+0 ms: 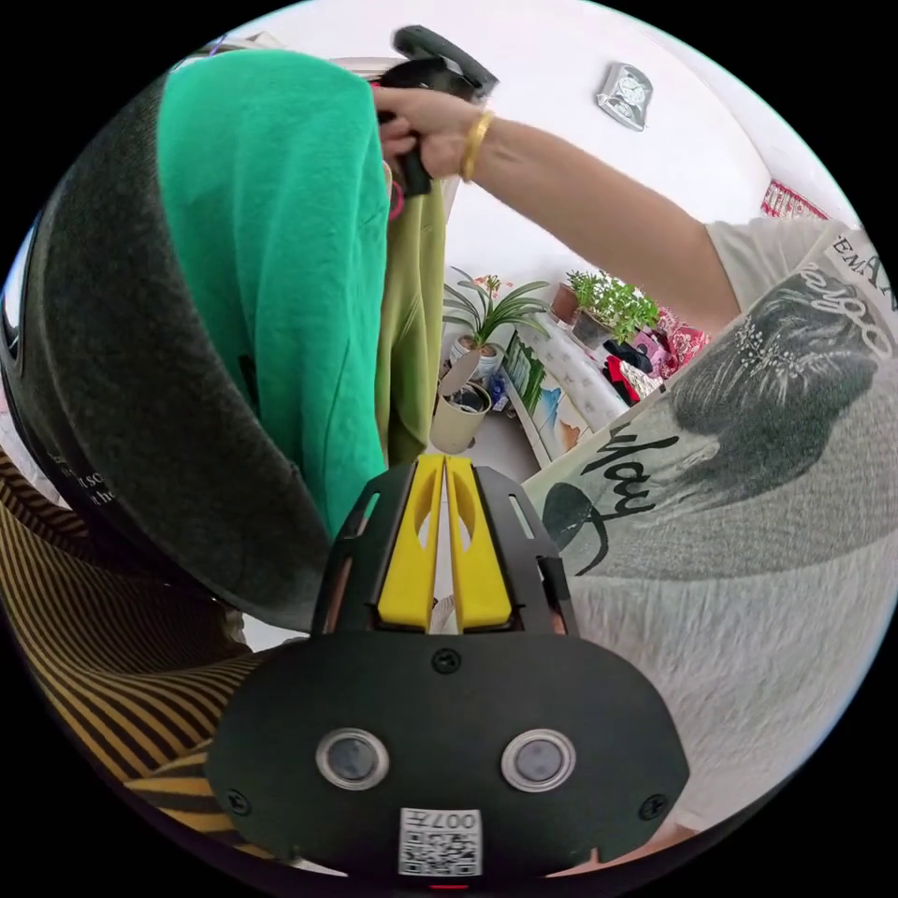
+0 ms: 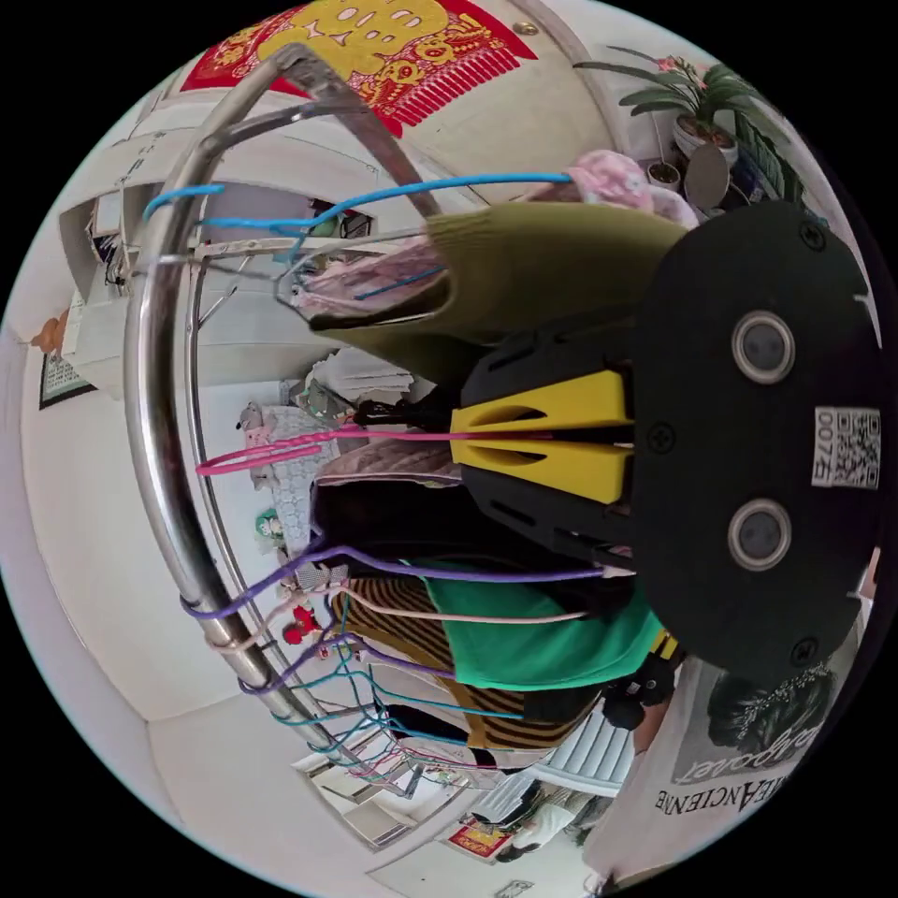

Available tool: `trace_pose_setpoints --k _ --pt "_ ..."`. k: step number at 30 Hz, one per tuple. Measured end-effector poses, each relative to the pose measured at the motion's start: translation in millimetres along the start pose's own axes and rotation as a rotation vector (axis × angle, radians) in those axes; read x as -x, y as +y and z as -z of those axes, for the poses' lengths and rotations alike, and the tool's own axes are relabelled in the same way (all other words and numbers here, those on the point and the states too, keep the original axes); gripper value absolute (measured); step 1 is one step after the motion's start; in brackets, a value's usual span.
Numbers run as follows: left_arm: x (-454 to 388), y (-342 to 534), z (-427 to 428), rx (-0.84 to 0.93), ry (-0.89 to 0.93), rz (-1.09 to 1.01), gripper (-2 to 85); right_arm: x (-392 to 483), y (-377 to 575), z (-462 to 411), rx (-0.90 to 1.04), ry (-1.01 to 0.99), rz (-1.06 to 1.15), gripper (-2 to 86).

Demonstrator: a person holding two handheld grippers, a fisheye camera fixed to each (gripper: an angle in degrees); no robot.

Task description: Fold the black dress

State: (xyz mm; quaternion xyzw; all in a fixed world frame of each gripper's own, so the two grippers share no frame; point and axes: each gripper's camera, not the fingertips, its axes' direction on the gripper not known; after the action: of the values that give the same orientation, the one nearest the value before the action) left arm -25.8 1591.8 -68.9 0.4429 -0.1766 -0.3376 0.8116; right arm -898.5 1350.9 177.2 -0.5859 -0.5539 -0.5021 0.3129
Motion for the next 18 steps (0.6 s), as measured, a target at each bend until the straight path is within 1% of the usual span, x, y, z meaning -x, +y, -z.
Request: trace_pose_setpoints --k 2,4,5,9,10,11,13,14,16,18 --pt "-9 -8 -9 0.017 0.024 -0.013 -1.0 -1 41 27 -0.048 0.011 -0.049 -0.3" --pt "-30 -26 -19 0.021 0.036 -0.075 -1.0 3 101 74 -0.111 0.034 -0.089 -0.3" --pt "-36 -31 -21 0.018 0.037 -0.095 -1.0 5 116 88 -0.125 0.039 -0.099 -0.3" --pt "-85 -75 -41 -0.03 0.075 -0.203 -0.9 31 217 204 -0.209 0.093 -0.172 -0.3" --pt "-101 -88 -48 -0.047 0.093 -0.229 -0.9 45 246 241 -0.245 0.127 -0.191 -0.3" --pt "-109 -95 -51 -0.056 0.102 -0.241 -0.9 53 260 259 -0.256 0.148 -0.2 -0.3" --pt "-144 -123 -65 -0.1 0.143 -0.288 -0.8 93 313 327 -0.282 0.259 -0.223 -0.4" --pt "-153 -131 -69 -0.11 0.154 -0.299 -0.7 105 325 343 -0.287 0.291 -0.228 -0.4" --pt "-194 -160 -86 -0.15 0.181 -0.332 0.0 154 374 406 -0.307 0.404 -0.255 -0.4" --pt "-228 -183 -99 -0.179 0.194 -0.352 2.1 190 412 453 -0.367 0.444 -0.288 -0.4"
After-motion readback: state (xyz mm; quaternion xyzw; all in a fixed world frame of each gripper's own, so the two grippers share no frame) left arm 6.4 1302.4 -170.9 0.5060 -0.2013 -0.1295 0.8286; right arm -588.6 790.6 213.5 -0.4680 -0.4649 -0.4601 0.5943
